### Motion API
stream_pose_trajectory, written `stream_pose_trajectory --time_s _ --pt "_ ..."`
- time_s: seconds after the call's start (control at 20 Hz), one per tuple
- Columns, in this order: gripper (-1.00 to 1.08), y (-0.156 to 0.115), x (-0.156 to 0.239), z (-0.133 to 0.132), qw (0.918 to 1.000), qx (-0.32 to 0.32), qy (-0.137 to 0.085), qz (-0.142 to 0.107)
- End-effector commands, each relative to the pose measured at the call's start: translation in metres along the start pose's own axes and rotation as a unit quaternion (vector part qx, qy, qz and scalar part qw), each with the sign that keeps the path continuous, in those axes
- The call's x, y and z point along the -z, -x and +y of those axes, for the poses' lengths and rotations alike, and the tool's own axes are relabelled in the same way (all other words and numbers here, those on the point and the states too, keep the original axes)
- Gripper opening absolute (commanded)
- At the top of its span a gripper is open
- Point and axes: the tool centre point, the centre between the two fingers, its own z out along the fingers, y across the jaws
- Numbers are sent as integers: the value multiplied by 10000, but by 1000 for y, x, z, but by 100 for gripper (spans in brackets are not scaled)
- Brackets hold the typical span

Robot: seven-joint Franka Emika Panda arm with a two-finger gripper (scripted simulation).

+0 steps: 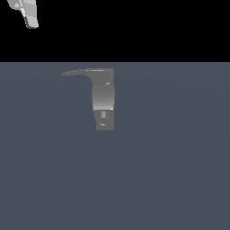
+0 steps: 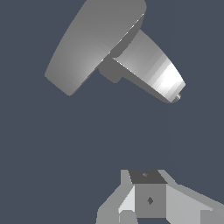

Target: Turn on the faucet by rotating a designated handle.

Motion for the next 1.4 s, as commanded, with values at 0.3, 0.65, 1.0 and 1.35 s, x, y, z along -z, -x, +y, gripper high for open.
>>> stream_pose_trajectory --time_s 0.3,0.65,1.0,1.35 --pt "-100 -19 -24 -40 9969 -786 7 6" --pt "-100 -41 -45 -70 9894 -1451 24 20" --pt "-100 -70 -68 -100 9756 -2195 50 42" --pt "-100 -107 -93 -128 9545 -2981 79 67"
